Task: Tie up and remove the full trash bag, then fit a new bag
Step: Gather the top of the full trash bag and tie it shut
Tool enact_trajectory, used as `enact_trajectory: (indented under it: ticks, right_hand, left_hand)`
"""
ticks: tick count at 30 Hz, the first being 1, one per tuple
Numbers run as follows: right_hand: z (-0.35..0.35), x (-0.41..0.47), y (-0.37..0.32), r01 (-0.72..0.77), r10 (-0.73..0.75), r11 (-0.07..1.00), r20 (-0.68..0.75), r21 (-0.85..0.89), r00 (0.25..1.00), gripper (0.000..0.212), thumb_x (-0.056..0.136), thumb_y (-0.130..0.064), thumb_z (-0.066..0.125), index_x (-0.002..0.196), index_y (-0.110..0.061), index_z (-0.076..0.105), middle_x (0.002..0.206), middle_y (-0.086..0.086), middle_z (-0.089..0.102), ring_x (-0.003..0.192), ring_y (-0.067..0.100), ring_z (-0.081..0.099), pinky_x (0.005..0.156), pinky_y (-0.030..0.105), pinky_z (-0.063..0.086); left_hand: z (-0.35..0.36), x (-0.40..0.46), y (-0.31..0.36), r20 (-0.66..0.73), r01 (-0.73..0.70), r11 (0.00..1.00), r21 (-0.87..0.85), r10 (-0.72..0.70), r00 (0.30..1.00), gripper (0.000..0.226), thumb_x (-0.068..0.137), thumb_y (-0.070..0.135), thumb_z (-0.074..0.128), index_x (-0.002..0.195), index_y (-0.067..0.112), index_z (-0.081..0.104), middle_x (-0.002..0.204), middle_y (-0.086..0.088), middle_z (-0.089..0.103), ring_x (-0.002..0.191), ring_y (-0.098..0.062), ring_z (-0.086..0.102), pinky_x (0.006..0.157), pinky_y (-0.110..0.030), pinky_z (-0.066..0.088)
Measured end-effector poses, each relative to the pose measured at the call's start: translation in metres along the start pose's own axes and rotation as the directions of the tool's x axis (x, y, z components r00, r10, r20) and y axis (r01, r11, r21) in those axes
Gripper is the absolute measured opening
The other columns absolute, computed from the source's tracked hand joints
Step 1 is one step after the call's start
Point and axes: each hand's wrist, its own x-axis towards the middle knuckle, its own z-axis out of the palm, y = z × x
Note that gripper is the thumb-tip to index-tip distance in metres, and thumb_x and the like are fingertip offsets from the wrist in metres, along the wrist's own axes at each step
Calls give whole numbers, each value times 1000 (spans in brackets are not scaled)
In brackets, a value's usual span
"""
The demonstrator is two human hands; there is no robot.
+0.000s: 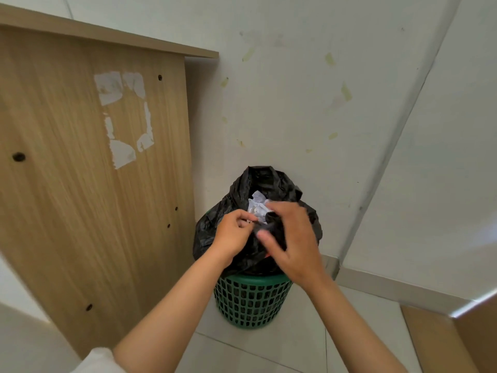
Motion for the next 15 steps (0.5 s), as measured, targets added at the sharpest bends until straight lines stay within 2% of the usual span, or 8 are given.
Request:
enact_trajectory:
  ticks: [2,3,6,8,10,12,14,15]
  right_hand:
    - [7,-9,5,192,-169,976,195,-102,966,45,92,-45,56,130,-23,52,129,-2,51,124,15,45,110,35,32]
    - [10,-13,12,203,-166,971,259,-125,952,42,93,-41,56,131,-23,53,133,-1,49,126,15,44,111,35,32]
    - [12,-19,28,-2,9,1000,292,-24,956,25,94,-28,57,118,-21,58,120,-6,56,111,9,55,94,30,48]
    - [12,-17,32,-121,104,992,274,45,956,17,93,-26,60,109,-20,62,104,-9,64,96,4,60,85,29,51]
    - [11,-10,31,-248,215,962,241,115,946,14,90,-28,64,103,-21,64,95,-12,68,89,0,62,82,24,51]
    - [10,-1,26,-365,322,910,217,199,922,15,88,-29,67,101,-24,62,94,-13,69,87,1,65,80,18,51]
    - [9,8,20,-480,429,820,220,311,876,17,88,-29,67,98,-27,54,86,-8,69,76,6,66,72,19,50]
    - [9,13,19,-527,473,769,234,360,850,16,89,-29,65,95,-27,50,79,-5,68,68,9,64,68,24,49]
  left_hand:
    - [-3,2,0,11,41,998,-57,-40,999,11,91,9,55,95,14,65,90,-19,66,85,-26,64,83,-37,52]
    - [-4,3,-1,21,61,994,-92,-59,998,11,91,9,56,94,15,65,92,-18,66,86,-24,65,82,-34,52]
    - [-8,6,-1,3,70,994,-80,-70,998,7,90,17,63,96,18,64,92,-9,65,84,-17,62,76,-22,48]
    - [-10,1,1,-89,-58,991,124,70,994,11,89,23,63,100,20,61,95,0,62,84,-12,60,73,-18,44]
    - [-12,-11,5,-123,-304,878,371,371,920,10,90,29,60,98,23,57,96,7,55,87,-7,55,74,-16,42]
    - [-14,-22,13,38,-542,663,516,615,788,12,89,35,58,94,24,55,93,11,50,90,-6,49,78,-19,39]
    - [-14,-26,17,253,-683,483,547,682,686,18,87,40,60,96,24,55,94,12,50,91,-7,47,82,-23,39]
    - [-13,-28,18,309,-714,449,537,683,662,21,86,39,61,98,24,55,95,12,50,92,-8,47,83,-24,40]
